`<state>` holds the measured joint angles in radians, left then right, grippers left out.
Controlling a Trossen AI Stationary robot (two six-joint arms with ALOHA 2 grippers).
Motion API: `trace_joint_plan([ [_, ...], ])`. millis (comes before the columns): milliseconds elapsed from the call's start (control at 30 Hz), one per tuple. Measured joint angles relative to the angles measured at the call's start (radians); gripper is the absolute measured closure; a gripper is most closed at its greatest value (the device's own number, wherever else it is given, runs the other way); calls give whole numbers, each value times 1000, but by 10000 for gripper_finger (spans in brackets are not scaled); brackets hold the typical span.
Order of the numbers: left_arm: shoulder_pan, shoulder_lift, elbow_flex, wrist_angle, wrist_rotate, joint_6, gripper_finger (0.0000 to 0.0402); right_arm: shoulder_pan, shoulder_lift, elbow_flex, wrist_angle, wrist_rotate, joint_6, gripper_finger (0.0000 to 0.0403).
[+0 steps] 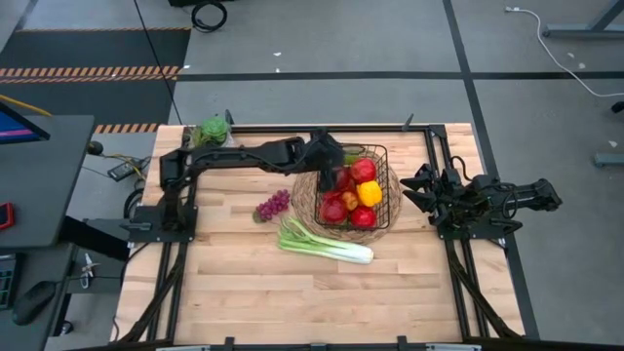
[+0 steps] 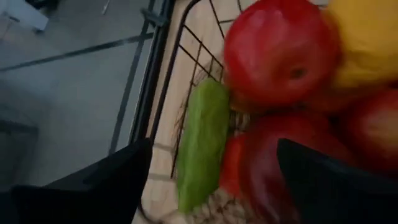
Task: Build produce basket
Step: Put the grapes into the wire basket
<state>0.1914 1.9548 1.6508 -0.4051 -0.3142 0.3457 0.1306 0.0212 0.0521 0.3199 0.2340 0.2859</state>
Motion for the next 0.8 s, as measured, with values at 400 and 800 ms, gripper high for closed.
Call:
trace_joint_plan([
  [400,-178,-111,-51,-214,-273,-53,45,0,0,2,0,0,0,215],
  [800,-352,-390,-515,18,-429,-229,45,0,0,1,-1,0,0,215],
])
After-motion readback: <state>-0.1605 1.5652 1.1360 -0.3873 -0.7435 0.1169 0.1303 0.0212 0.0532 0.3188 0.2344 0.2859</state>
